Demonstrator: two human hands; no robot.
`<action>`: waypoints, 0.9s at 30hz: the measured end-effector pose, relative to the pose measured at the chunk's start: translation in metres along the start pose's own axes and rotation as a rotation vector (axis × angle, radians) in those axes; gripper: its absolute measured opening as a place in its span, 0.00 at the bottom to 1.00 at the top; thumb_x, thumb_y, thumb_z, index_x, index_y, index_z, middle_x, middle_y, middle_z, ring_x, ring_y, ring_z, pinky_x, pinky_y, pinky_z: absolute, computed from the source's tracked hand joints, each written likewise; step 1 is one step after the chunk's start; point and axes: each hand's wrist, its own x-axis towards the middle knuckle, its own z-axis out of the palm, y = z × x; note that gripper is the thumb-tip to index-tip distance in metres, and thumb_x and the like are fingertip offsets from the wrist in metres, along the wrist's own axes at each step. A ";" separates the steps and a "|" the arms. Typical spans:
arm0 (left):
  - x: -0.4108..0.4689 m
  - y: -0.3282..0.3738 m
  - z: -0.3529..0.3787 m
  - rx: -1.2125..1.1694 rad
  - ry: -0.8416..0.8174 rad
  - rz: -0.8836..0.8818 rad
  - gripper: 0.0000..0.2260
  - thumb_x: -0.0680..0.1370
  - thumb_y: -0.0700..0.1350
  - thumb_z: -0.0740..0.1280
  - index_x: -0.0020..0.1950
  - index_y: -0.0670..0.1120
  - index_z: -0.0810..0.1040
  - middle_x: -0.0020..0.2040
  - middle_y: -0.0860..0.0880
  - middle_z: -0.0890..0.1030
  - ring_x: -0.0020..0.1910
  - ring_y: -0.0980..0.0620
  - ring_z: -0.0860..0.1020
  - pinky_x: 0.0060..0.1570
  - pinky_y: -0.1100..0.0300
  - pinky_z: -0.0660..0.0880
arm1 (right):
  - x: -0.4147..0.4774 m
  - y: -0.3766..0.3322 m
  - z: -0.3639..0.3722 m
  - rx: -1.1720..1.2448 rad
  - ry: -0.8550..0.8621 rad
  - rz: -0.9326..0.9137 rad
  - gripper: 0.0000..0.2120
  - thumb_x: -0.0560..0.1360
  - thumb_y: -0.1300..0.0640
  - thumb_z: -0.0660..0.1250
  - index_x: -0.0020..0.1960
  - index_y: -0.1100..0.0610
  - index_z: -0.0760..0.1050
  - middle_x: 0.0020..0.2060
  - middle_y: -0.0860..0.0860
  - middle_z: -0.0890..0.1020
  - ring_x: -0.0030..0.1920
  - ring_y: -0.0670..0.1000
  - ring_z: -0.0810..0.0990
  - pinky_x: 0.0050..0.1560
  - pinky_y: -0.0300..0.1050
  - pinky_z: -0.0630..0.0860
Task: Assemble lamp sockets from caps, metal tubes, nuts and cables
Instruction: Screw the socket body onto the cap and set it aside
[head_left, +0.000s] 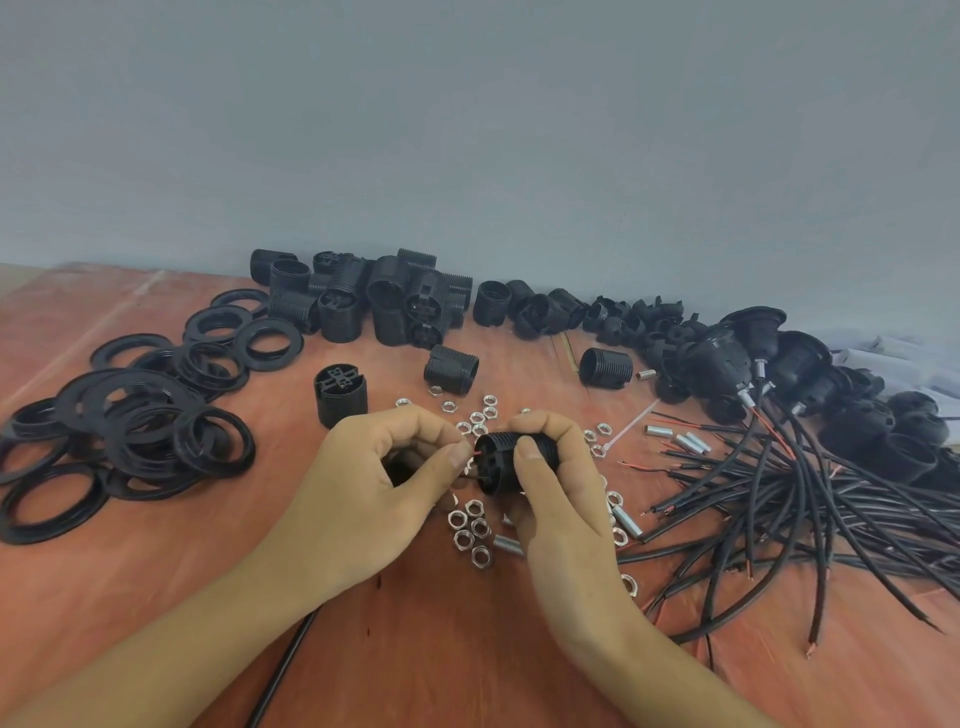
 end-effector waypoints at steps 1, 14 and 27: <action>0.000 -0.001 0.000 0.030 0.003 0.010 0.06 0.75 0.38 0.71 0.40 0.48 0.82 0.30 0.55 0.81 0.28 0.60 0.77 0.31 0.73 0.71 | -0.001 0.001 0.000 -0.006 0.000 0.000 0.08 0.76 0.51 0.60 0.45 0.41 0.76 0.44 0.50 0.77 0.47 0.53 0.74 0.52 0.55 0.71; 0.007 -0.003 -0.010 -0.169 -0.063 -0.064 0.24 0.62 0.53 0.79 0.55 0.51 0.81 0.47 0.55 0.86 0.43 0.59 0.83 0.41 0.68 0.78 | 0.013 -0.013 -0.013 -0.024 0.145 -0.121 0.15 0.73 0.46 0.71 0.55 0.51 0.74 0.41 0.49 0.83 0.42 0.46 0.81 0.44 0.37 0.78; 0.000 -0.002 -0.002 -0.148 -0.377 0.049 0.17 0.75 0.47 0.72 0.64 0.55 0.78 0.44 0.56 0.85 0.39 0.59 0.81 0.40 0.64 0.78 | 0.009 -0.011 -0.014 -0.299 0.030 -0.385 0.15 0.79 0.50 0.62 0.64 0.45 0.77 0.57 0.48 0.79 0.59 0.54 0.79 0.56 0.48 0.77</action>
